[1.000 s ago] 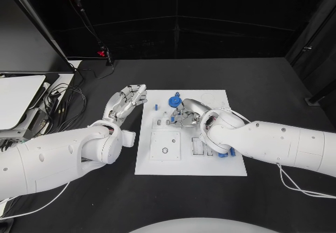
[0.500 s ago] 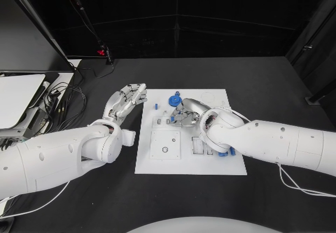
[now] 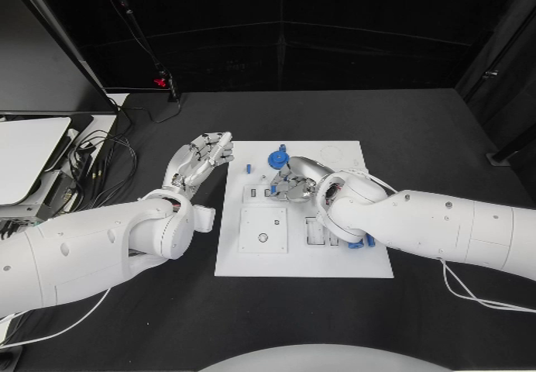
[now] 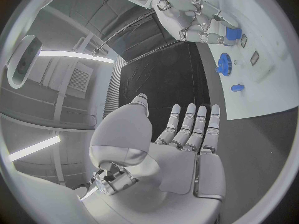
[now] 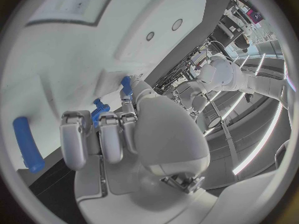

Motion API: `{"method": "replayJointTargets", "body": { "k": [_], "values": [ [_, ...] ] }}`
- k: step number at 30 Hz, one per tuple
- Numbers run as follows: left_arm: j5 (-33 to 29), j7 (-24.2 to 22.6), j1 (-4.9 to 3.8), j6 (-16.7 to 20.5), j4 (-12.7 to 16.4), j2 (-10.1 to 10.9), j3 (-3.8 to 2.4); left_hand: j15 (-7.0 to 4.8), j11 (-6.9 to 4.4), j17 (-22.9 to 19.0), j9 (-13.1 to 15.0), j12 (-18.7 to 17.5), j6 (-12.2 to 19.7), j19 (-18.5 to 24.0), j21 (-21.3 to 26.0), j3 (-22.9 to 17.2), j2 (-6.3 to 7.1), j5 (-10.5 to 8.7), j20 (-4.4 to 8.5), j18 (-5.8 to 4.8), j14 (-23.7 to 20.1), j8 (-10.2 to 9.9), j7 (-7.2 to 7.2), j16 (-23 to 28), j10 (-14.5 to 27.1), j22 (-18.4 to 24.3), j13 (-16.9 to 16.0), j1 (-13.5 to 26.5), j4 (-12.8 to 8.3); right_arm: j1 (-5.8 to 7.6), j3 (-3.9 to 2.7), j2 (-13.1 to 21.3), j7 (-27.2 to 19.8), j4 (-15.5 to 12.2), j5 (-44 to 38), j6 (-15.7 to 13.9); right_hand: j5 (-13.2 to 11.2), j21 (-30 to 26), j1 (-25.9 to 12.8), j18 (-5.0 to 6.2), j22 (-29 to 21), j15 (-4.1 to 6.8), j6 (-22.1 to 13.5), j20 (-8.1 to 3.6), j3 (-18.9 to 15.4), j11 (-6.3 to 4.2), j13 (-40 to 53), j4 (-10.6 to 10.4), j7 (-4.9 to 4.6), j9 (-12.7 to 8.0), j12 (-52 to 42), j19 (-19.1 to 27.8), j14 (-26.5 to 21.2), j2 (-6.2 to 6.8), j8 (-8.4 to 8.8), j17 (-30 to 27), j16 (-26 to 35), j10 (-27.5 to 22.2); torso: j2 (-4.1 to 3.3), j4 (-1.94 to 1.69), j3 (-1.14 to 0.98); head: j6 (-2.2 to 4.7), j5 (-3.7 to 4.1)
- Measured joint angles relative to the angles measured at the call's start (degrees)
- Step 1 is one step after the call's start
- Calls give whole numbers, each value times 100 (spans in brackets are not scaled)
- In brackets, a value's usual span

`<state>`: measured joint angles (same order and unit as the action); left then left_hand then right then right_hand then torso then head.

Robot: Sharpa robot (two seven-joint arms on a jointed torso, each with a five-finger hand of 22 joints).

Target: Assemble the parts on the task board

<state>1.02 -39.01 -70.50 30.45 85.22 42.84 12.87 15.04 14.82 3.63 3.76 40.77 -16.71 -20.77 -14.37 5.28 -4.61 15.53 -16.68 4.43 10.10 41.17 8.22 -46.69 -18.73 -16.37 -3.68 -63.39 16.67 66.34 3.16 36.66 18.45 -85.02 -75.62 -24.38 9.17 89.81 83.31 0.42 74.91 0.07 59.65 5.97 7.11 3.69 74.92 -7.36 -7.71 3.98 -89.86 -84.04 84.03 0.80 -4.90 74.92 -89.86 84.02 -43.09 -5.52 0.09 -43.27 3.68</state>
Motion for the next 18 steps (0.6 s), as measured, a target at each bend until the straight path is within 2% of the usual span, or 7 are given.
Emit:
{"method": "replayJointTargets", "body": {
  "k": [4, 9, 11, 18],
  "values": [
    [0, 0, 0, 0, -1, 3, 0, 0, 0, 0, 0, 0, 0, 0, 0, 0, 0, 0, 0, 0, 0, 0, 0, 0, 0, 0, 0, 0, 0, -1, 3, 16, 0, -1, -2, 1, -176, 0, -181, 0, 0, -29, -281, 41, -142, 22, 0, -61, -40, -27, 0, 0, 12, 181, 115, 0, 0, -19, 0, 0, 1, -1, 0],
    [0, 0, 0, 0, -9, 1, 0, 0, 0, 0, 0, 0, 0, 0, 0, 0, 0, 0, 0, 0, 0, 0, 0, 0, 0, 0, 0, 0, 0, -3, 4, 27, -11, -10, -15, 0, -335, 0, -306, 0, 0, -29, -464, 61, -194, 43, 0, -100, -50, -27, 0, 21, 12, 363, 114, 0, 0, 2, 2, 1, 2, -1, 0],
    [0, 0, 0, 0, -9, -2, 0, 0, 0, 0, 0, 0, 0, 0, 0, 0, 0, 0, 0, 0, 0, 0, 0, 0, 0, 0, 0, 0, 0, -3, 4, 31, -13, -16, -23, 0, -335, 0, -289, 0, 0, -49, -464, 61, -204, 42, 0, -109, -50, -26, 0, 21, -8, 407, 114, 0, 0, 2, 2, 1, 2, -1, 2],
    [0, 0, 0, 0, -14, -3, 0, 0, 12, 0, 0, 0, 0, 0, 0, 0, -10, 0, 0, 0, 0, 0, 0, 0, -12, 0, 0, -10, 0, -5, 4, 39, -21, -28, -56, -5, -355, 0, -303, 0, 0, -49, -484, 62, -209, 42, 0, -115, -31, -24, 0, 20, -8, 427, 114, -1, 0, 2, 3, 1, 2, -1, 21]
  ]
}}
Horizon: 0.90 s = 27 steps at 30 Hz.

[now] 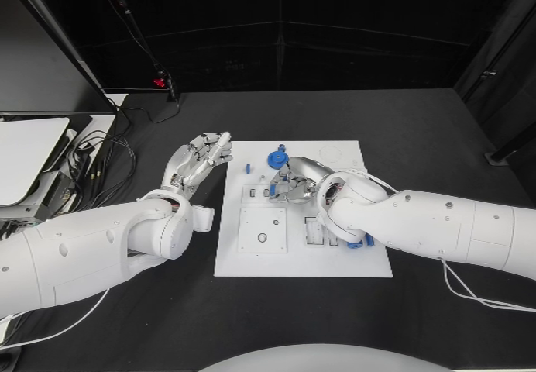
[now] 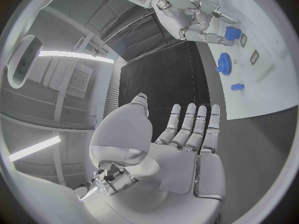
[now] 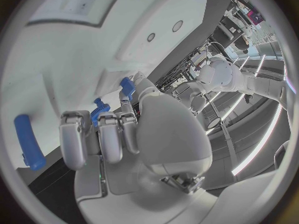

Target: Assemble the parts on the task board

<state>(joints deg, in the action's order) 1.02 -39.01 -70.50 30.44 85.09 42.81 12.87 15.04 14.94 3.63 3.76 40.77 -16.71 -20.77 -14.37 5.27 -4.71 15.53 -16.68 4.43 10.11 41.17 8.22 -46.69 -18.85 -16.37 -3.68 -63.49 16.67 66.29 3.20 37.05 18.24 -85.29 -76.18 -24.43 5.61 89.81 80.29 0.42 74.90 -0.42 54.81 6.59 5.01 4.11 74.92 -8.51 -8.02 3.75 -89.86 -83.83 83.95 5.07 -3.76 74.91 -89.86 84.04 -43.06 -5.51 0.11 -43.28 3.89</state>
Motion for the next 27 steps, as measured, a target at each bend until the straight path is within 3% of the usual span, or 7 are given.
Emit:
{"method": "replayJointTargets", "body": {
  "k": [5, 12, 19, 24, 26, 27],
  "values": [
    [0, 0, 0, -1, -2, 0, 0, 0, 9, 0, 0, 0, 0, 0, 0, 0, -13, 0, 0, 0, 0, 0, 0, 0, -9, 0, 0, -13, 0, -2, 0, 0, -14, -3, -19, -21, -46, 0, -1, 0, 0, 0, -68, 21, -15, 0, 0, -73, -9, 4, 0, -21, 0, 135, 0, 0, 0, 0, 1, -1, 1, -2, 9],
    [0, 0, 0, -2, -6, -5, 0, 0, 9, 0, 0, 0, 0, 0, 0, 0, -13, 0, 0, 0, 0, 0, 0, 0, -9, 0, 0, -12, 0, -9, 0, 45, -100, -38, -55, -225, -167, 0, 50, 0, 0, 0, -456, 21, -6, 0, 0, -457, -20, 4, 0, -21, 0, 380, 0, 0, 0, 0, 1, -1, 1, 2, 14],
    [0, 0, 0, -5, -12, -11, 0, 0, 9, 0, 0, 0, 0, 0, 0, 0, -13, 0, 0, 0, 0, 0, 0, 0, -9, 0, 0, -13, 0, -14, 0, 185, -375, -137, -63, -769, -167, 0, 61, 0, 0, 0, -1011, 20, -114, -1, 0, -751, -37, -20, 0, -21, 0, 435, 0, 0, 0, 0, 1, -1, 0, 14, 12],
    [0, 0, 0, -17, -26, -12, 2, -2, 9, 0, 0, 0, 0, 0, -29, 5, -12, 11, 0, 0, 2, -23, 0, 0, -9, -2, 0, -12, 1, -12, -2, 415, -774, -389, 56, -1277, -167, 0, 37, 0, 0, 0, -1060, 20, -148, 1, 0, -785, -48, -20, 0, -21, 0, 455, 0, 0, 0, -2, 4, -1, -1, 22, 6],
    [0, 0, 0, -27, -31, -16, 2, -33, -7, 6, 0, 0, 0, -200, -220, 80, -24, 22, 2, 9, 120, -75, 0, -20, -32, -152, 0, -81, 1, 21, 0, 596, -987, -572, 178, -1456, -108, -38, -108, 0, 0, -11, -892, 20, -148, 20, 0, -784, -80, 6, 0, -21, 11, 310, -24, -1, 0, -21, 5, -1, -2, 26, -4],
    [1, 0, 0, -32, -32, -19, 3, -47, -13, 20, 0, 2, 4, -366, -341, 99, -29, 21, 8, 80, 204, -77, 1, -62, -97, -244, 0, -87, 7, 50, 0, 686, -1081, -657, 248, -1519, -63, -87, -162, 0, 0, -11, -830, 20, -148, 19, 0, -784, -79, 18, 0, -21, 11, 256, -46, -1, 0, -20, 5, -1, -2, 29, -7]
  ]
}}
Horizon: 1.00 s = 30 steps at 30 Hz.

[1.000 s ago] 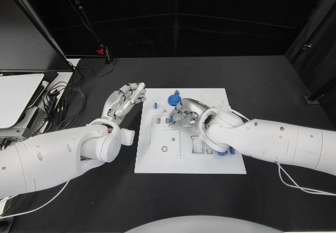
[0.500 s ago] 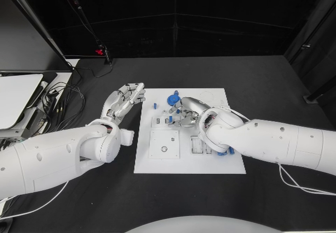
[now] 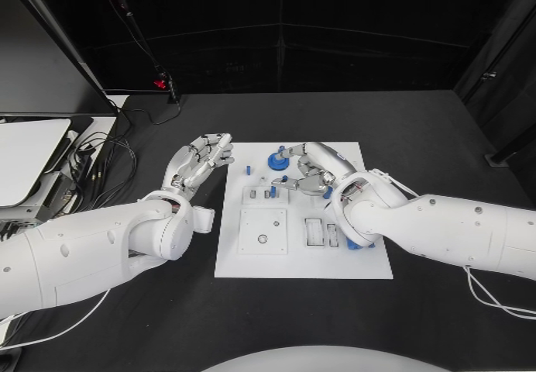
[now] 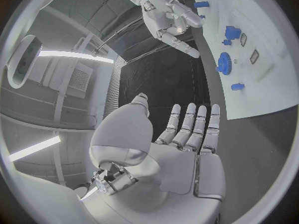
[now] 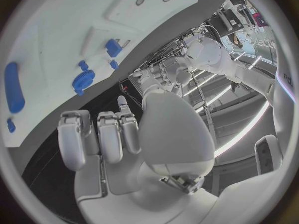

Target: Assemble the parts on the task board

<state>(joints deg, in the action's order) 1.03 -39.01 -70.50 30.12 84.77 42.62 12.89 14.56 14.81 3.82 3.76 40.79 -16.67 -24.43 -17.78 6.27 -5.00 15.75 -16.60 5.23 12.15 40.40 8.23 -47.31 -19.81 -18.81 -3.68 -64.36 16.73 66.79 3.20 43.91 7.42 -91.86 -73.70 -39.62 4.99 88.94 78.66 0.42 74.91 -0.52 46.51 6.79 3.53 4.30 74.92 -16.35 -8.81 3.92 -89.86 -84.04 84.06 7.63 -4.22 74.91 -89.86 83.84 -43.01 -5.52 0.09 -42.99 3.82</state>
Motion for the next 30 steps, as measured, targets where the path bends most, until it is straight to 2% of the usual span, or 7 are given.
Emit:
{"method": "replayJointTargets", "body": {
  "k": [9, 16, 18, 20, 23, 26, 30],
  "values": [
    [526, 0, -71, -59, 16, 82, 9, -487, -377, 392, 23, 837, 264, -1173, -925, 427, -62, 0, 59, 465, 1896, 84, -21, -850, -1809, -374, -357, 18, -4, 269, -9, 922, -1114, -711, 1111, -219, 564, -1039, -569, 270, 0, 0, 318, -10, -406, -53, 0, 13, 61, 43, 0, 487, 0, -518, -109, 0, 0, 9, 19, 21, -3, 15, -39],
    [1711, 246, -357, -73, 45, 193, 20, -1013, -752, 1276, 15, 2247, 17, -2390, -2109, 616, -21, 0, 524, 465, 3609, 138, -8, -1977, -3640, -1028, -1503, 22, -9, 303, -5, 1348, -2090, -884, 2553, -92, 635, -1886, -685, 450, 0, 1, 250, -2, -715, -105, 0, -12, 45, 15, 634, 1241, 0, -763, -56, 0, 173, -48, 65, 79, -20, 0, -39],
    [2126, 451, -492, -93, 66, 217, 37, -1091, -792, 2138, 6, 3184, -114, -2548, -2555, 661, 9, 0, 629, 465, 4212, 120, 1, -2492, -4588, -1343, -3384, -8, -3, 305, -3, 1437, -2352, -893, 3140, 34, 635, -2324, -817, 543, -5, 1, 249, 10, -861, -74, 0, -16, 44, 15, 895, 1622, 0, -895, -56, 0, 338, -344, 80, 90, -29, 0, -41],
    [2464, 657, -617, -122, 82, 239, 51, -1131, -814, 4817, 5, 4356, -352, -2916, -3470, 672, 48, 0, 709, 463, 5743, 35, 14, -3494, -5999, -2151, -6259, 32, -14, 307, -2, 1492, -2543, -889, 3672, 177, 635, -2954, -943, 673, -250, -39, 136, 36, -1001, -46, 0, -14, 11, 15, 1282, 2176, -78, -1020, -56, 0, 623, -803, 97, 101, -38, -5, -44],
    [2995, 1078, -806, -204, 110, 274, 59, -1105, -776, 6902, 5, 4871, -588, -4062, -5183, 672, 107, 50, 720, 127, 7039, -101, 38, -4159, -6381, -4144, -7055, 47, -14, 308, 1, 1539, -2788, -844, 4549, 443, 635, -3680, -1059, 852, -598, -69, 19, 64, -1148, -22, -158, -18, -15, 15, 1784, 2776, -513, -1136, -94, 0, 1015, -1416, 121, 115, -50, -9, -42],
    [3470, 1571, -975, -364, 113, 277, 67, -1017, -735, 7101, 7, 4902, -744, -4924, -6267, 636, 165, 52, 650, -86, 7169, -259, 60, -4256, -6422, -5446, -7127, 68, -8, 308, 4, 1544, -2944, -786, 5267, 675, 634, -4182, -1136, 904, -836, -98, -73, 93, -1251, 11, -480, -26, -37, 15, 2138, 3153, -866, -1213, -154, 0, 1316, -1861, 145, 133, -63, -9, -38],
    [4045, 2304, -1184, -721, 83, 252, 69, -1000, -735, 7113, 70, 4901, -1226, -5893, -7038, 606, 274, 52, 597, -399, 7185, -261, 87, -4264, -6422, -5613, -7127, 177, 8, 307, 9, 1537, -3073, -724, 5916, 906, 634, -4437, -1193, 940, -932, -141, -208, 145, -1390, 54, -750, -24, -74, 15, 2344, 3354, -1153, -1270, -291, -167, 1541, -2166, 160, 147, -73, -14, -42]
  ]
}}
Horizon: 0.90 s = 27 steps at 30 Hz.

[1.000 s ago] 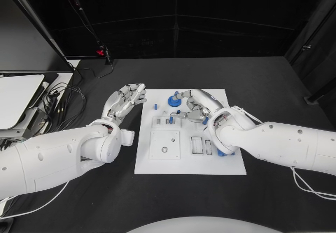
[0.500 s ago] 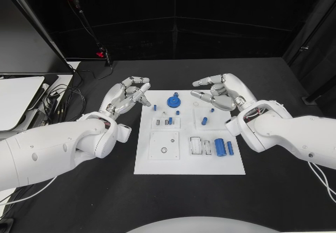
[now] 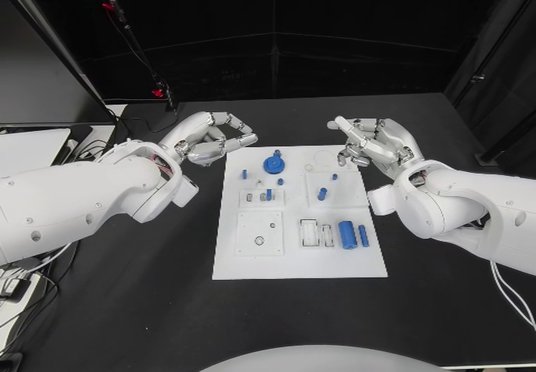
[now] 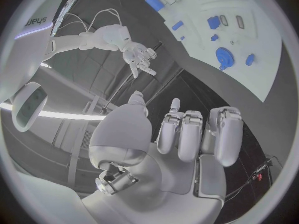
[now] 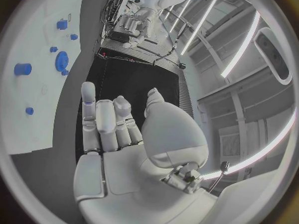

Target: Assemble the parts on the task board

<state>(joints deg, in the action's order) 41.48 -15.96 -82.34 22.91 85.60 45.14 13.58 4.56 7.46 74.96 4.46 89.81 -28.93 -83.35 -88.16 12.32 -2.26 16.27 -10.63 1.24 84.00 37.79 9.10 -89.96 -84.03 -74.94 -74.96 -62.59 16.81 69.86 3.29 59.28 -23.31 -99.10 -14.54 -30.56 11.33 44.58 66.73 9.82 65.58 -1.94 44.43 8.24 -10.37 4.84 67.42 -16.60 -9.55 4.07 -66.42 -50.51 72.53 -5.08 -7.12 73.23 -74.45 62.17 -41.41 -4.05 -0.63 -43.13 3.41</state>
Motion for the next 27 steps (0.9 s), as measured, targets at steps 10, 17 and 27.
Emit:
{"method": "replayJointTargets", "body": {
  "k": [10, 17, 27],
  "values": [
    [980, 1678, -192, -1021, -250, -369, 0, -185, -176, 0, 284, 0, -817, -73, -167, -144, 3, 0, 119, -89, -3, 288, -38, 0, -9, -2, 0, 153, -4, -5, 4, -42, -230, 77, 641, 371, 0, 515, -366, 0, 288, -46, -313, 50, -380, 49, 42, 1, -51, 13, -297, -220, 480, -243, -319, 172, -610, 66, 0, -1, 7, 14, 17],
    [1278, 2715, -207, -1795, -516, -756, 4, -288, -289, -1, 745, 0, -926, -68, -167, -141, -134, -25, 237, -88, -1, 723, -113, 0, 2, -2, 1, 201, -7, -12, 4, -81, -342, 131, 804, 538, -1, 2419, -331, -332, 931, -83, -593, 81, -581, 74, 693, -11, -60, 21, -1280, -1645, 1115, -318, -755, 172, -1402, 1017, -1, -5, 12, 4, -4],
    [1476, 3490, -187, -2290, -892, -1253, 4, -429, -453, -1, 1655, 0, -803, -57, -167, 23, -384, -34, 370, -87, -1, 1420, -254, 0, 2, -1, 2, 115, -1, -26, 6, -143, -371, 222, 900, 704, 122, 4524, -86, -945, 936, -176, -727, 175, -646, 160, 753, 1, -88, 21, -2344, -3328, 1141, -563, -1299, 171, -1541, 2179, -1, -16, 12, -10, -47]
  ]
}}
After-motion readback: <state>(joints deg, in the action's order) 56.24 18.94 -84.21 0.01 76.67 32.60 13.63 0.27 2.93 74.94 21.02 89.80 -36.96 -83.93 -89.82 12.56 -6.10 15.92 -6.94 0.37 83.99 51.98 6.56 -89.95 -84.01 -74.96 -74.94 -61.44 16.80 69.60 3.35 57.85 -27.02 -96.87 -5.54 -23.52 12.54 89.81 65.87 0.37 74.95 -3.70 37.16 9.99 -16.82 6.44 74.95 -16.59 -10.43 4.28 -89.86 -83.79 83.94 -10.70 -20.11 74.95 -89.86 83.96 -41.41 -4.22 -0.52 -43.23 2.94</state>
